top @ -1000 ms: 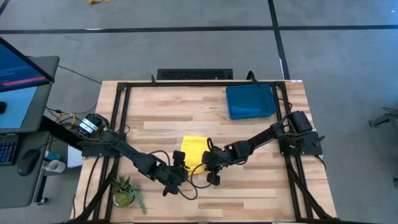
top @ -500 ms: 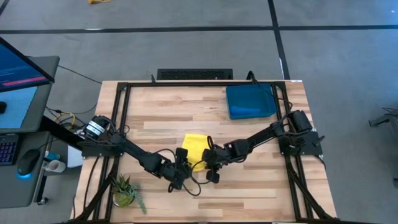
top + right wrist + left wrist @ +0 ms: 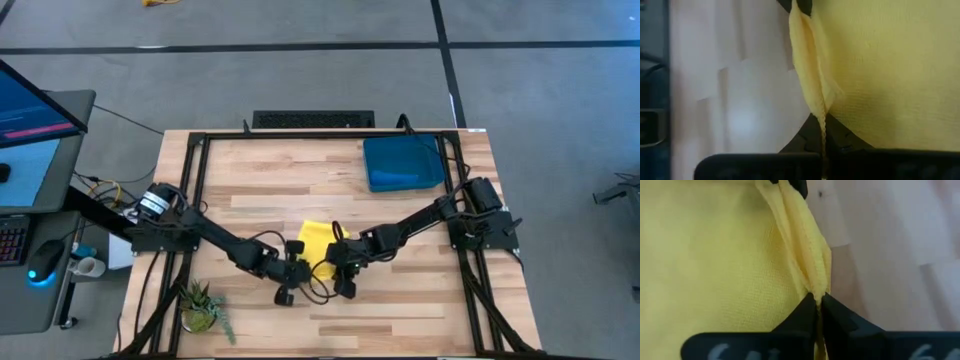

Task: Roll microfiber towels into tight, uniform cylinder then place into a basket
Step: Roll the yellow microfiber cloth

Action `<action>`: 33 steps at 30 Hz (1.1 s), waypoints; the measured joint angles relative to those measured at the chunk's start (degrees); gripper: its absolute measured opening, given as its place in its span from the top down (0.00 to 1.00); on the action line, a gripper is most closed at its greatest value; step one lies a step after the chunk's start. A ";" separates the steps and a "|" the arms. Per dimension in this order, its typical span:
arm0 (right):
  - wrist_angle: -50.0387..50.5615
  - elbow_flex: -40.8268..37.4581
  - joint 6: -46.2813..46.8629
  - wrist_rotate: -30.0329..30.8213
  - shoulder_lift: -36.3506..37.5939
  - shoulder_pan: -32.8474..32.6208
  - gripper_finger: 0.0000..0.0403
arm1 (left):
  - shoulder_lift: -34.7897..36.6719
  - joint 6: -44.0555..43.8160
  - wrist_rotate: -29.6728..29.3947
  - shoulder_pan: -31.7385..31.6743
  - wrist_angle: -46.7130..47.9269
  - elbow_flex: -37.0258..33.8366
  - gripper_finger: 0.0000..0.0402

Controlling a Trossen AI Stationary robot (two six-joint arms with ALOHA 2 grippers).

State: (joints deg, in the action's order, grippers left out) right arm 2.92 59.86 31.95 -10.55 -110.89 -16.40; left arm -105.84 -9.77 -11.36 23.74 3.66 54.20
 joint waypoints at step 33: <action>-3.25 -0.07 2.14 -8.30 1.98 -5.81 0.53 | 0.37 -18.40 16.32 -4.94 -4.11 -0.09 1.00</action>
State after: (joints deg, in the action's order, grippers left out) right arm -0.33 59.79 34.09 -18.85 -108.91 -22.21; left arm -105.47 -28.18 4.96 18.81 -0.45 54.11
